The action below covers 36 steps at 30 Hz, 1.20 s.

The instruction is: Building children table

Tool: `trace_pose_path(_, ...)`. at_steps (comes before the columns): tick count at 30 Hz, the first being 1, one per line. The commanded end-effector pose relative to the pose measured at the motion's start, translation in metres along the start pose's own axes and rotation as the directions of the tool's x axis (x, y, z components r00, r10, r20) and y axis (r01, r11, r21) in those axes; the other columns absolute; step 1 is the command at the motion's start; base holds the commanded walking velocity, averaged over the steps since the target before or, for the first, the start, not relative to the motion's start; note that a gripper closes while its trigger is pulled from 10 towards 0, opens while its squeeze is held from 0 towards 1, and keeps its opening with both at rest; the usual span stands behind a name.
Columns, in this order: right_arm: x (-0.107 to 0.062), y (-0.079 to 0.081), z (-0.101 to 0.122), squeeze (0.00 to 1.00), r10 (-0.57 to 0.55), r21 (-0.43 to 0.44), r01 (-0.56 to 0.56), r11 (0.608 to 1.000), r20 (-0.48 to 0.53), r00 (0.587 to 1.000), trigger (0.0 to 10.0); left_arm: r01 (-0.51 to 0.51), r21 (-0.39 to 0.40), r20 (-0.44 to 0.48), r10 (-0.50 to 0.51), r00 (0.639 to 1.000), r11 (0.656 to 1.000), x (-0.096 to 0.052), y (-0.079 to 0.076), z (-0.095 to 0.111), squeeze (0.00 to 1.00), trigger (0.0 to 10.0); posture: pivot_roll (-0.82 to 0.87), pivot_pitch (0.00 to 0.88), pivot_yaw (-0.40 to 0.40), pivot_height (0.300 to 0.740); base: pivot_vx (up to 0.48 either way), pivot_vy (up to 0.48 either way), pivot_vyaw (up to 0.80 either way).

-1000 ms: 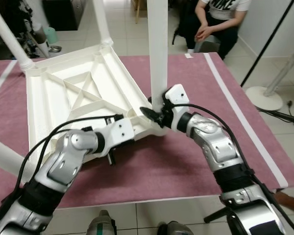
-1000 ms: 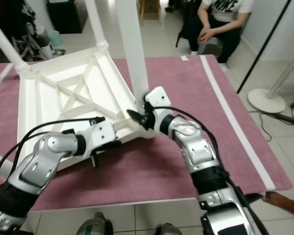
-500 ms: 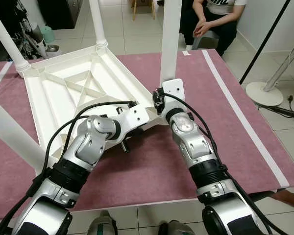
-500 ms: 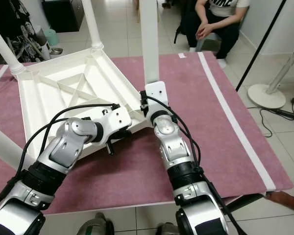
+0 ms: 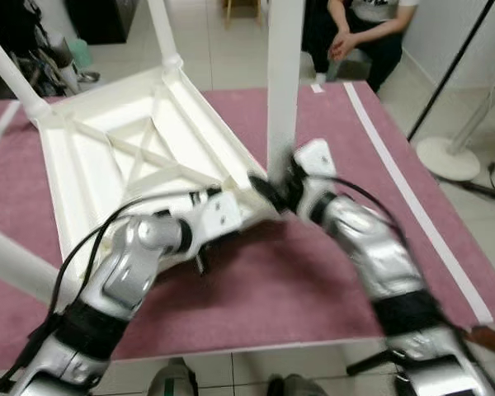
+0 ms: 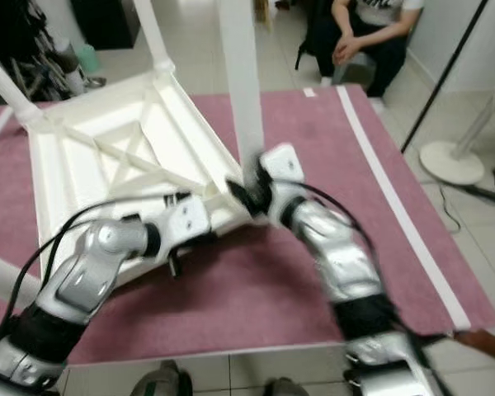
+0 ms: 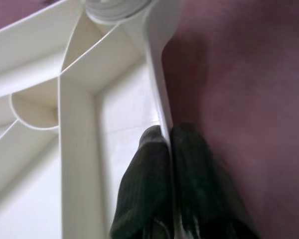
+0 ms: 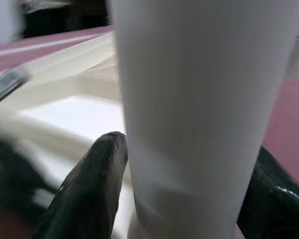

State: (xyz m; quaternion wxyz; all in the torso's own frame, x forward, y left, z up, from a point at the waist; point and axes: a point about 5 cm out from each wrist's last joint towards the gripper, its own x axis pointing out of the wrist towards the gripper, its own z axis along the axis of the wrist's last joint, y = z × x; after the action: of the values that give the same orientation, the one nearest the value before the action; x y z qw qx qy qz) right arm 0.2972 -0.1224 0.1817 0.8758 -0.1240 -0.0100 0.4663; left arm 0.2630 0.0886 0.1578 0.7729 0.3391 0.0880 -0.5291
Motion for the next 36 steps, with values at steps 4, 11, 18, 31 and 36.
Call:
trace_pose_path(4, 0.002, 0.015, 0.001, 0.00, 0.317, 0.016, -0.317, 0.948, -0.015, 0.948, 10.0, 0.013, 0.225, 0.171, -0.053, 0.984, 0.974, -0.026, -0.001, 0.037, 0.00, 0.0, 0.11, 0.000, 0.046, 0.740, 0.000, 0.000, 0.00)
trace_pose_path(11, 0.009, 0.017, 0.005, 0.00, 0.383, 0.028, -0.383, 0.923, 0.009, 0.924, 0.0, -0.022, 0.218, 0.169, -0.016, 0.986, 0.976, -0.024, 0.004, 0.035, 0.00, 0.0, 0.11, 0.000, 0.038, 0.740, 0.000, 0.000, 0.00)
trace_pose_path(18, 0.026, 0.008, -0.006, 0.00, 0.159, 0.047, -0.157, 0.987, -0.037, 0.987, 0.0, -0.114, 0.176, 0.164, 0.085, 0.983, 0.978, -0.011, 0.013, 0.038, 0.00, 0.0, 0.11, 0.000, 0.037, 0.740, 0.000, 0.000, 0.00)
trace_pose_path(31, 0.053, -0.023, -0.039, 0.00, -0.657, 0.035, 0.689, 0.724, -0.272, 0.703, 0.0, -0.455, 0.022, 0.133, 0.448, 0.884, 0.890, 0.033, 0.060, 0.077, 0.00, 0.0, 0.09, 0.000, 0.062, 0.740, 0.000, 0.000, 0.00)
trace_pose_path(36, 0.067, -0.017, -0.024, 0.00, -0.644, 0.061, 0.662, 0.747, -0.182, 0.743, 10.0, -0.441, 0.034, 0.160, 0.431, 0.888, 0.897, 0.035, 0.060, 0.083, 0.00, 0.0, 0.09, 0.000, 0.062, 0.740, 0.000, 0.000, 0.00)
